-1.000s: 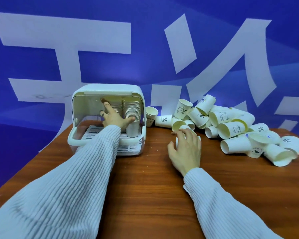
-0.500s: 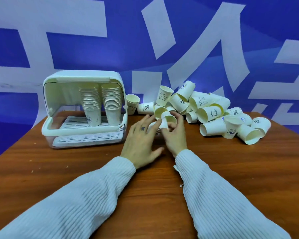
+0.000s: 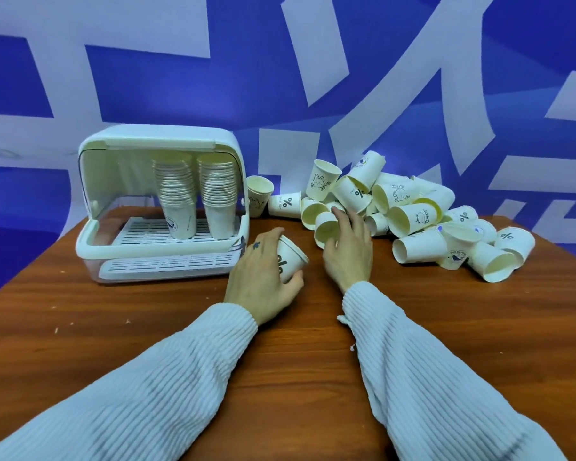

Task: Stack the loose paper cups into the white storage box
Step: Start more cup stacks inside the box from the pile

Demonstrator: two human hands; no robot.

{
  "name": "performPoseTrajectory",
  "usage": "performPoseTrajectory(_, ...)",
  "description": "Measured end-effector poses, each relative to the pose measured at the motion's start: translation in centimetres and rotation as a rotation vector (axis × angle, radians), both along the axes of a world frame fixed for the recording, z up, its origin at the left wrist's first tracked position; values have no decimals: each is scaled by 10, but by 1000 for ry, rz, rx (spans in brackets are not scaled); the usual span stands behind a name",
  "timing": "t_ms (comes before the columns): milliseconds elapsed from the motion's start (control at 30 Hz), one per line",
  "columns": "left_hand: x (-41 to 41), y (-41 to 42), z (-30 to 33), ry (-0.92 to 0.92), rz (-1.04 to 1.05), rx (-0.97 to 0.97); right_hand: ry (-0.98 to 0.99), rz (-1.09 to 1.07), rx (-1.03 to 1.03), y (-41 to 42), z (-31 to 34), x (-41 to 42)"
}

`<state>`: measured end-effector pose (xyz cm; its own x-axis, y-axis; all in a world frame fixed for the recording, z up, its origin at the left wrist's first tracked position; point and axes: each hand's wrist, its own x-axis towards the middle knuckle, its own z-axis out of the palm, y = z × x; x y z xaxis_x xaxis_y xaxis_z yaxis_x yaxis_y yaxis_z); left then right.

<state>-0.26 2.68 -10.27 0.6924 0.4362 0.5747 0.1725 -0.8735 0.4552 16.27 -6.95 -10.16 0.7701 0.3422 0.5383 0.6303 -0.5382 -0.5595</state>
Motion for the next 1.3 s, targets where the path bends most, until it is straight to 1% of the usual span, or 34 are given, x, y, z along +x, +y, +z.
performPoseTrajectory(33,-2,-1,1,-2,-9,-24,33,-16,-98,0,-3,8)
performPoseTrajectory(67,-3,-2,2,-11,-25,-44,78,-22,-149,0,-4,14)
performPoseTrajectory(100,-5,-3,3,-24,-43,-49,119,-20,-149,1,-5,17)
performPoseTrajectory(167,-7,-6,5,-35,-64,-24,141,-38,-81,1,-3,17)
performPoseTrajectory(300,-10,-10,7,-45,-66,-26,122,-101,145,-8,-1,12)
performPoseTrajectory(400,-17,-11,12,-102,-58,-54,200,-113,279,-18,2,5)
performPoseTrajectory(567,-32,-2,17,-216,24,-169,203,-118,212,-24,4,-3)
performPoseTrajectory(633,-34,-2,16,-219,32,-168,197,-118,248,-23,5,-5)
performPoseTrajectory(700,-34,-2,16,-223,36,-174,231,-101,322,-22,9,-8)
performPoseTrajectory(800,-35,-1,20,-268,39,-170,226,-24,474,-11,22,-17)
performPoseTrajectory(867,-38,5,26,-351,60,-175,234,59,589,5,35,-27)
performPoseTrajectory(933,-43,14,36,-457,105,-200,228,126,628,23,49,-40)
performPoseTrajectory(1000,-52,28,47,-585,162,-243,208,210,554,44,61,-52)
performPoseTrajectory(1100,-69,52,54,-719,224,-303,160,310,263,77,77,-69)
performPoseTrajectory(1200,-83,70,47,-715,295,-311,101,299,-43,105,85,-83)
performPoseTrajectory(1300,-87,78,43,-713,321,-334,48,267,-223,126,88,-96)
